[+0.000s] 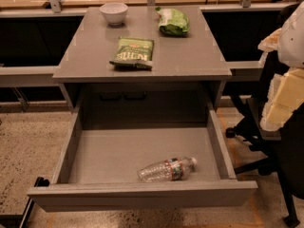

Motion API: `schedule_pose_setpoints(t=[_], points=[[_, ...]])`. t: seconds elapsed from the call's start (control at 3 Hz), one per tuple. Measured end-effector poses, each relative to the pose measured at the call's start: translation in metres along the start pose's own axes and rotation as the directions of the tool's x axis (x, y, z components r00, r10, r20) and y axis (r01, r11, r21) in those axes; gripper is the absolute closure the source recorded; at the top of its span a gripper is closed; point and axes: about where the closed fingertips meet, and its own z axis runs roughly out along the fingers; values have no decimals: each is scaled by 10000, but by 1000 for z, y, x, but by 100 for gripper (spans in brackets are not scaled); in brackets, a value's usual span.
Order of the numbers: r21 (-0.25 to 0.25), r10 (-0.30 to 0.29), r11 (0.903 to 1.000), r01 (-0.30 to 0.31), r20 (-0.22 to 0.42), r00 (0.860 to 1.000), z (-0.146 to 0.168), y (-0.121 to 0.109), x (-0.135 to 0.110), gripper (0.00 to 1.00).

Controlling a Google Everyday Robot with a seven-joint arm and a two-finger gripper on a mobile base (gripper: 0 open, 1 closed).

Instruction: Pick water bottle from top drawer and place on counter

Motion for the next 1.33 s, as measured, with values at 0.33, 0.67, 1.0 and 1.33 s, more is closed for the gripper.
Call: schedule_pose_setpoints(t=[0.33,0.67,1.0,1.33], points=[[2,0,10000,0,1,10000,0,0,0,0],[-261,-242,9993,251,354,9991,20,7,-1,0],[-434,-823,9952,881,1216,9892,57,15,-5,0],[-436,-815,9952,873,1210,9893,56,15,-5,0]])
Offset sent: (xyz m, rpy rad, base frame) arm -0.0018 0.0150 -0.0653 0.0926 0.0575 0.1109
